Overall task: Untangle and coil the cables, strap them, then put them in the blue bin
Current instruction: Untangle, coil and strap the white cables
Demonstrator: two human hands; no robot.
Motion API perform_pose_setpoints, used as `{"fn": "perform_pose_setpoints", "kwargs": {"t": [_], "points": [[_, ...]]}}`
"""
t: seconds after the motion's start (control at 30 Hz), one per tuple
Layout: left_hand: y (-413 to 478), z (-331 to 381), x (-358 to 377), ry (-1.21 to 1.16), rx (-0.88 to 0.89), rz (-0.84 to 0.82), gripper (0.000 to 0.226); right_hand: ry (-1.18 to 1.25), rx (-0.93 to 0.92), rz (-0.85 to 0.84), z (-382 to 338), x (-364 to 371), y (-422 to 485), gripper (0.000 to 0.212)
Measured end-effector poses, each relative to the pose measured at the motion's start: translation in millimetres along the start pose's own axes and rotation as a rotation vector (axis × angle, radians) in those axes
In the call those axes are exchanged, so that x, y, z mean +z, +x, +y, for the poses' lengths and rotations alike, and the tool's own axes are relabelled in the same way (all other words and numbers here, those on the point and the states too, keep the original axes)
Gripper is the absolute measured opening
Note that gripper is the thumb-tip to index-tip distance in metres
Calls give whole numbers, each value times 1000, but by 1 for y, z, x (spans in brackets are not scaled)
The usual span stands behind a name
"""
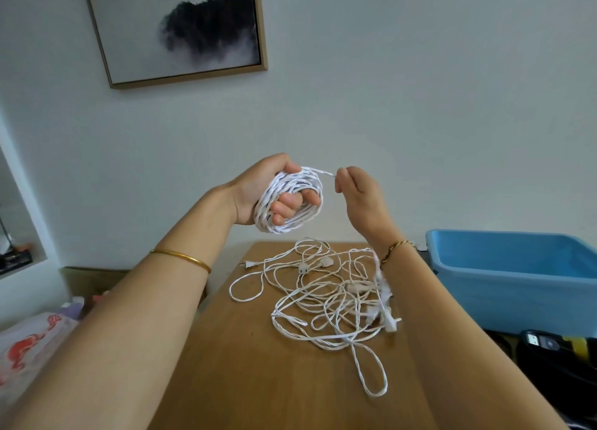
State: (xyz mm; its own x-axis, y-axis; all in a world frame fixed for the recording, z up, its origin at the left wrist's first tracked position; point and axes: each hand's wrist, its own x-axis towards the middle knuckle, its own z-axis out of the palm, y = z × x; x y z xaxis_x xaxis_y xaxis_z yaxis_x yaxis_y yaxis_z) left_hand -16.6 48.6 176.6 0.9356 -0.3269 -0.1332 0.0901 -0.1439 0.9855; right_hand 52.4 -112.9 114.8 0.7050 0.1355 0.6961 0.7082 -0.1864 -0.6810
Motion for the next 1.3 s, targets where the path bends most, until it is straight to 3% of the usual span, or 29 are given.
{"fn": "perform_pose_setpoints", "kwargs": {"t": [0.17, 0.3, 0.37, 0.57, 0.67, 0.8, 0.87, 0.97, 1.03, 1.17, 1.23, 1.3], "points": [[2, 0, 4, -272, 124, -60, 42, 29, 3, -38, -6, 3, -3, 38], [6, 5, -3, -705, 306, -102, 20, -40, 31, -122, -9, -1, -6, 34], [7, 10, -5, -844, 421, 28, 23, -83, 80, -195, -7, -3, -11, 33], [22, 8, 0, -849, 634, 425, 42, -395, 73, -493, -21, -1, -15, 29], [29, 1, -5, -626, 641, 645, 38, -461, 70, -548, -30, -4, -14, 23], [38, -20, -17, 225, 643, 899, 35, -520, 22, -509, -39, -11, -14, 13], [38, -25, -18, 626, 685, 852, 34, -547, -12, -439, -41, -12, -13, 10], [36, -26, -7, 1039, 614, 582, 36, -601, -28, -256, -36, -11, -9, 12], [32, -25, 2, 1050, 442, 467, 39, -651, -30, -136, -28, -12, -6, 13], [21, -23, 3, 901, 172, 360, 68, -539, 64, -8, -14, -25, -2, 20], [17, -25, 3, 1003, 127, 339, 53, -470, 104, -11, -8, -31, 0, 25], [15, -26, 3, 941, 75, 339, 28, -374, 126, -43, -4, -34, 3, 30]]}}
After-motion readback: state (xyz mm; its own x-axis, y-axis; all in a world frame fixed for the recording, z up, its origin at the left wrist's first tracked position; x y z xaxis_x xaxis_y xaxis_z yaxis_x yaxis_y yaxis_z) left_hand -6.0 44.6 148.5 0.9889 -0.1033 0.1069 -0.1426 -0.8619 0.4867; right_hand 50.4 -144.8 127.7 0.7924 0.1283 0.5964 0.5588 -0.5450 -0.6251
